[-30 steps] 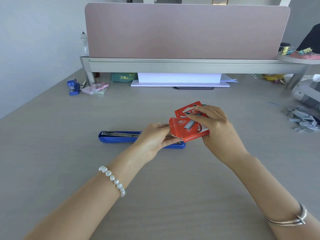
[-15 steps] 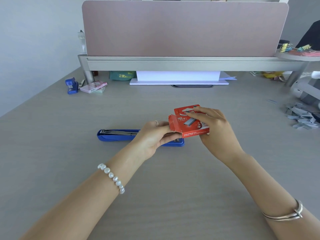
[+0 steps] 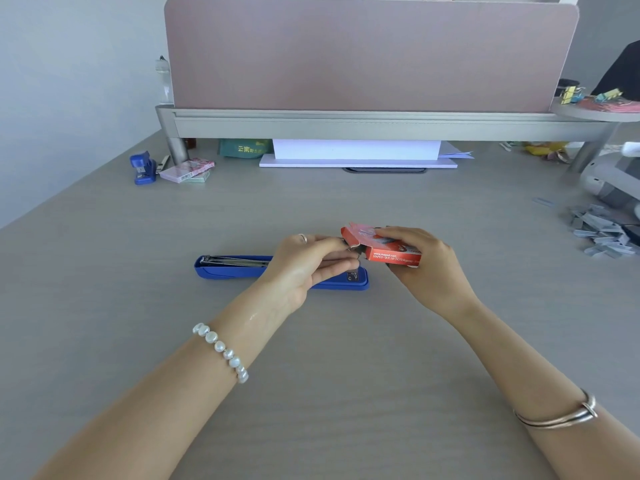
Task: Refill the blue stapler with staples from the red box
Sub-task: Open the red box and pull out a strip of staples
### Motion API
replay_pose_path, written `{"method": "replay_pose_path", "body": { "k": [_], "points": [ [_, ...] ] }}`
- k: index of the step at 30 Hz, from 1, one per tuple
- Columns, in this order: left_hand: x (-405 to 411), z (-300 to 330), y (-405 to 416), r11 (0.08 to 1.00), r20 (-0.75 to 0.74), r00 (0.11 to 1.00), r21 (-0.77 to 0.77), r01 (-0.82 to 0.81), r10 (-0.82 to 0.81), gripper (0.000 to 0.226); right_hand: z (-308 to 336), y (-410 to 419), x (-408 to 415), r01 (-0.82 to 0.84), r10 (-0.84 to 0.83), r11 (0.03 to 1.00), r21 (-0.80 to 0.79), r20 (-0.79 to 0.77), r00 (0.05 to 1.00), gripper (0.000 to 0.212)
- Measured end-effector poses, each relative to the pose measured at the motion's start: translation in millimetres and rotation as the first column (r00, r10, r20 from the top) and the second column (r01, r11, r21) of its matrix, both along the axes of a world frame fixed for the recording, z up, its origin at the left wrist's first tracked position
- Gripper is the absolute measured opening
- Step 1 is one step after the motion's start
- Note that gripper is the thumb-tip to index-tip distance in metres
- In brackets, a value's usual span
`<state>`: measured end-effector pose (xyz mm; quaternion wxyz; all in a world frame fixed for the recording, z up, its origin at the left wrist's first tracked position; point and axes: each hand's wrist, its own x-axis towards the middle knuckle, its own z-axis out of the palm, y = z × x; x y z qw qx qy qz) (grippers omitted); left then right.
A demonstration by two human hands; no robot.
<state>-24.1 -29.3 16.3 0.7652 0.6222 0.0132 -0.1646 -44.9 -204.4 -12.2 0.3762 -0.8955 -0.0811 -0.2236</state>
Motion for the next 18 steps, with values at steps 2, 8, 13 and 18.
{"method": "replay_pose_path", "body": {
  "k": [2, 8, 13, 18],
  "points": [
    [0.1, 0.8, 0.6, 1.0, -0.012, 1.0, -0.021, -0.006, 0.006, 0.009, -1.8, -1.4, 1.3, 0.006, -0.004, 0.999, 0.033, -0.042, 0.999, 0.043],
    [-1.1, 2.6, 1.8, 0.999, -0.009, 1.0, -0.052, 0.004, -0.004, 0.012, -4.0, -0.9, 3.0, -0.003, 0.039, 0.979, 0.205, -0.172, 0.984, 0.046],
    [-0.8, 2.7, 1.1, 0.997, 0.004, 1.0, -0.071, -0.01, 0.01, 0.013, -2.6, 0.9, 1.9, -0.038, 0.111, 0.945, 0.323, -0.212, 0.971, 0.044],
    [0.3, 4.8, 2.5, 0.997, 0.019, 0.999, -0.067, -0.027, 0.028, 0.015, -2.7, 0.8, 3.1, -0.042, 0.16, 0.911, 0.409, -0.259, 0.952, 0.039]
  ]
}}
